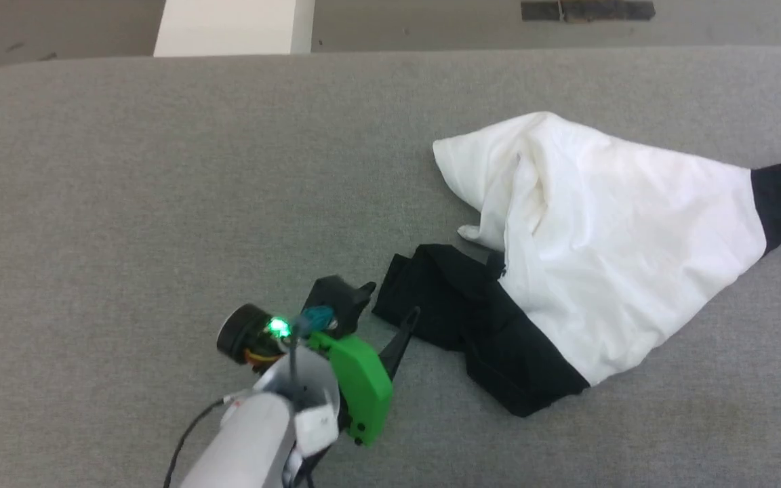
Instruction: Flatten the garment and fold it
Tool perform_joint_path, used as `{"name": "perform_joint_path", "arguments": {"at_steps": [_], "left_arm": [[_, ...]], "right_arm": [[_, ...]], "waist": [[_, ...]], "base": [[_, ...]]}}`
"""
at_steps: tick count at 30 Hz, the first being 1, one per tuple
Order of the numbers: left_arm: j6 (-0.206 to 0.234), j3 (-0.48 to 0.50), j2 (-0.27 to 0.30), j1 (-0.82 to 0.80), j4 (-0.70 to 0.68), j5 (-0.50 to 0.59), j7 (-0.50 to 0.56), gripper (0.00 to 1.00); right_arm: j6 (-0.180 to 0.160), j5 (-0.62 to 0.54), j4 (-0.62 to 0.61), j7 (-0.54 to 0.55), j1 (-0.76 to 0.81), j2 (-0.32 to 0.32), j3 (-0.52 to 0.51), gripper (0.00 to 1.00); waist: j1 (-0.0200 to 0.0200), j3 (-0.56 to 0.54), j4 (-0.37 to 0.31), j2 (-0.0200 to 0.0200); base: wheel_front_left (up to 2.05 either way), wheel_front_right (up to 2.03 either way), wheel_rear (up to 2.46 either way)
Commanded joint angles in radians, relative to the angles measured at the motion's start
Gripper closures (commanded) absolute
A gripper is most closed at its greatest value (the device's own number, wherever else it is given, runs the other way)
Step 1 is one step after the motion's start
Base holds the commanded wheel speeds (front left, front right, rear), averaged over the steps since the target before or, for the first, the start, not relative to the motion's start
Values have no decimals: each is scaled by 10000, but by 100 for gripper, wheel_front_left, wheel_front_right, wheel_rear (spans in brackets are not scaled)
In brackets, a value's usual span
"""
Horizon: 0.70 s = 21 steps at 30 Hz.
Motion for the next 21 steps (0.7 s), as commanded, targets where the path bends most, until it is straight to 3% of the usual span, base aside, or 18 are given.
{"name": "perform_joint_path", "arguments": {"at_steps": [1,9,10,11,17,21], "left_arm": [[-63,-142,116,-408,248,-201,191,0],[-70,-1076,333,-1578,2222,-234,1030,0],[-70,-1190,319,-1675,2454,-279,1116,13],[-71,-1301,306,-1764,2582,-339,1112,100],[-29,-1214,301,-1880,2479,-1106,841,100],[611,-80,506,-1477,1278,-1757,141,100]], "right_arm": [[-15,78,-48,16,-181,5,39,0],[-15,176,-92,57,-346,6,152,0],[-15,179,-102,59,-364,6,141,0],[-15,180,-113,60,-378,6,126,0],[-15,206,-50,49,-381,6,11,0],[-15,277,72,24,-294,6,-10,0]], "waist": [[0,346,-108,0],[0,882,-366,0],[0,903,-380,0],[0,916,-391,0],[0,698,-254,0],[0,339,-30,0]], "base": [[0,0,0],[0,0,0],[0,0,0],[0,0,0],[0,0,0],[0,0,0]]}}
